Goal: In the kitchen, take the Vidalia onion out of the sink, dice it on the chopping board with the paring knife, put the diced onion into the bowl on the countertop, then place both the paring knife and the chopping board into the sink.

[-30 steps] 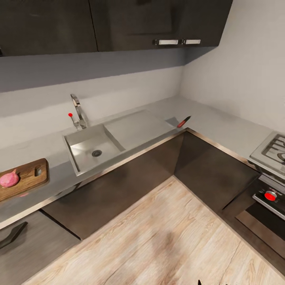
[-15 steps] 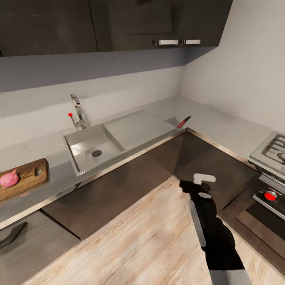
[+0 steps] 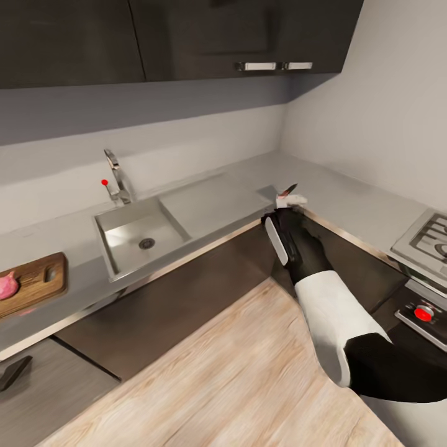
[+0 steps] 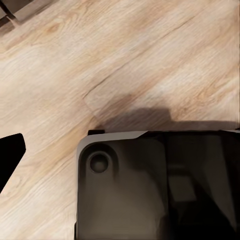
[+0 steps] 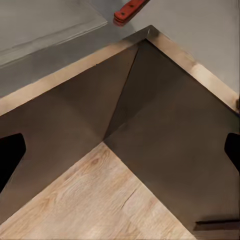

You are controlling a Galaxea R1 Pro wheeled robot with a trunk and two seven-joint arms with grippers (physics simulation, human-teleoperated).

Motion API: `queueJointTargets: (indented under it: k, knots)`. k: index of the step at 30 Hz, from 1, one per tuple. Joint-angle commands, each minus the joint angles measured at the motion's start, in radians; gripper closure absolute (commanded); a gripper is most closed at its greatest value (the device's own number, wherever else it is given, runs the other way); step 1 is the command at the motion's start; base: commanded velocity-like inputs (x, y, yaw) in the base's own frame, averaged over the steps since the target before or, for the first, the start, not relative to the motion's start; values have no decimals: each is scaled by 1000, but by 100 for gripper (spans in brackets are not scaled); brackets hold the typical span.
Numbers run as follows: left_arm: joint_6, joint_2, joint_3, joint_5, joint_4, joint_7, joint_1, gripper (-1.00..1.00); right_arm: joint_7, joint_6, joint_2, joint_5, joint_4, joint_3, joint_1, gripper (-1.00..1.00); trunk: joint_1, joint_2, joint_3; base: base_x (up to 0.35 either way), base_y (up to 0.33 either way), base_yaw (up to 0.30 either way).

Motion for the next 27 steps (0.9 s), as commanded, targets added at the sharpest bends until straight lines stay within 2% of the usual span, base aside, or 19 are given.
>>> queueJointTargets:
  k: [1,5,7,12,16,20,27]
  knots:
    - [-1,-3,-2,6,2,0,0,-100,-6,-9,0,-17,31,1,-27,-100,1,-1,-1,216,-220,0]
    - [-1,-9,-2,4,11,0,0,-100,-10,-40,0,-79,76,-2,-65,-100,1,-1,-1,222,-230,0]
    - [-1,-10,-2,4,13,0,0,-100,-10,-43,-4,-89,80,-12,-68,-100,1,-1,-1,225,-238,0]
    - [-1,-10,-2,4,13,-1,0,-100,-15,-47,-9,-95,81,-56,-70,-100,1,-1,-1,227,-239,0]
    - [-1,-10,-2,4,13,-1,0,-100,-22,-47,-7,-95,80,-60,-70,-100,1,-1,-1,262,-173,0]
    - [-1,-10,-2,4,14,-1,0,-100,-71,-49,-5,-96,80,-60,-70,-100,1,-1,-1,306,-32,0]
    - [-1,-10,-2,4,14,-1,0,-100,-81,-50,-2,-97,80,-60,-70,-100,1,-1,-1,314,-12,0]
